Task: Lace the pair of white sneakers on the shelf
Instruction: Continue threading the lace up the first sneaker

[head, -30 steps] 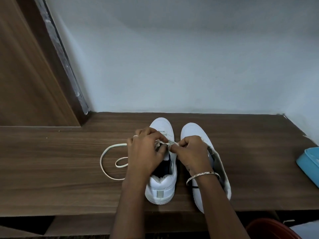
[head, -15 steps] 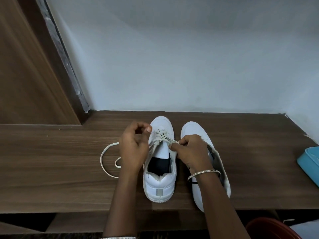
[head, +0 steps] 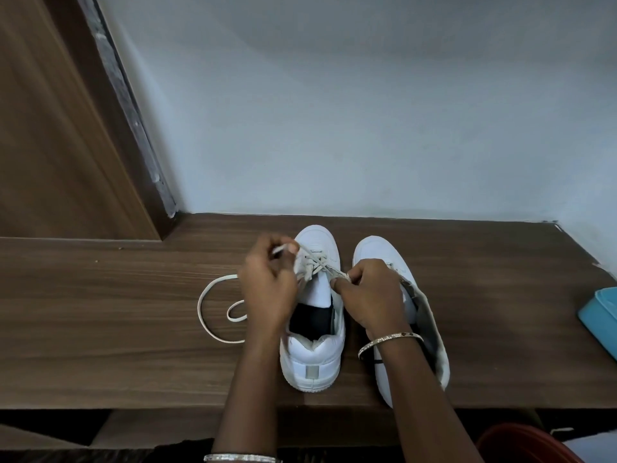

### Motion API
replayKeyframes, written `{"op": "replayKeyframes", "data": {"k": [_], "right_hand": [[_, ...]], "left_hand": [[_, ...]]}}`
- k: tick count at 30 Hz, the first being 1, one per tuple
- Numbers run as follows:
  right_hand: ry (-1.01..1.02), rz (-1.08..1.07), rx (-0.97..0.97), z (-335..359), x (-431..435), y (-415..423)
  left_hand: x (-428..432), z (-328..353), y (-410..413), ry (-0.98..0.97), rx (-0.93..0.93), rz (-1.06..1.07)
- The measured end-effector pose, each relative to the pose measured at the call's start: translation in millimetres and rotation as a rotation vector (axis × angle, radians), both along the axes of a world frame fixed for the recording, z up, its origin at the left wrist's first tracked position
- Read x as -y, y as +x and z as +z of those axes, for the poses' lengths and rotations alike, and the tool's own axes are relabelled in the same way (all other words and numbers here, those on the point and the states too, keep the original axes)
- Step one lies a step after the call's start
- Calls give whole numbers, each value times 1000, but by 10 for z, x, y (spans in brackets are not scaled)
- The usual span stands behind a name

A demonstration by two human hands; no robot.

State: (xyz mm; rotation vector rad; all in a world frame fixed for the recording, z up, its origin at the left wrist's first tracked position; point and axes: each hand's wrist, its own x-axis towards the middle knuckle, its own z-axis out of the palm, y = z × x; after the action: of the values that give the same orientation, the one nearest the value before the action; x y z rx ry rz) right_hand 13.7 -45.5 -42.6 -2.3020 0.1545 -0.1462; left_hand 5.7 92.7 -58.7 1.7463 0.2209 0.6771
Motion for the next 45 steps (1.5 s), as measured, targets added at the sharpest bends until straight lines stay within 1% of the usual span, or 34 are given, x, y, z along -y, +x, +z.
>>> {"op": "replayKeyframes", "data": {"k": [3,6,7,8,9,10,12,13,14,15,16,17,19,20,23,24,26,28,31,34,39,41,45], "right_hand": [[45,-6,-7,7,15,0],[53,-3,2,1,21,-4],[56,-3,0,1,21,-6],[59,-4,-2,-2,21,-4],[60,-5,-5,-4,22,0],[60,-5,-8,-4,24,2],[61,-3,-10,-3,20,3],[62,-3,-9,1,18,1],[62,-3,-10,6,15,-1],[63,-3,-14,15,13,-6],[68,-3,-19,19,13,-10],[72,-3,-22,23,14,-11],[69,-1,-24,28,19,-16],[67,-2,-24,30,21,-16],[87,-18,-41,21,20,-14],[93,-25,-31,14,14,-16],[44,0,42,6,-19,-29],[-60,91,150,-18,-72,-43],[-153,198,267,-72,-166,-45],[-261,204,291,-172,-213,-22],[-332,188,405,-279,-246,27],[-230,205,384,-324,-251,65],[175,163,332,-296,-233,96]], "left_hand": [[-94,32,17,-305,0,109],[-142,50,8,-678,2,261],[-187,50,0,-736,-11,333],[-237,35,-8,-726,-47,398],[-286,6,-20,-656,-106,445],[-312,-26,-36,-535,-185,472],[-299,-59,-70,-174,-336,498],[-279,-64,-82,16,-343,487],[-257,-61,-85,166,-292,452],[-239,-37,-79,253,-215,376],[-229,-37,-56,274,-137,263],[-205,-38,-36,255,-103,143],[-127,-25,-40,229,-162,-56],[-92,-26,-37,264,-208,-118],[-61,-43,-23,507,-303,-147],[-79,-43,-21,535,-304,-134],[-140,-54,-16,506,-290,-111],[-165,-56,-24,464,-271,-101],[-173,-39,-37,375,-249,-114],[-215,-22,-56,308,-278,-155],[-240,-18,-76,224,-293,-148],[-223,-17,-68,159,-283,-117],[-215,-21,-34,104,-295,-38]]}}
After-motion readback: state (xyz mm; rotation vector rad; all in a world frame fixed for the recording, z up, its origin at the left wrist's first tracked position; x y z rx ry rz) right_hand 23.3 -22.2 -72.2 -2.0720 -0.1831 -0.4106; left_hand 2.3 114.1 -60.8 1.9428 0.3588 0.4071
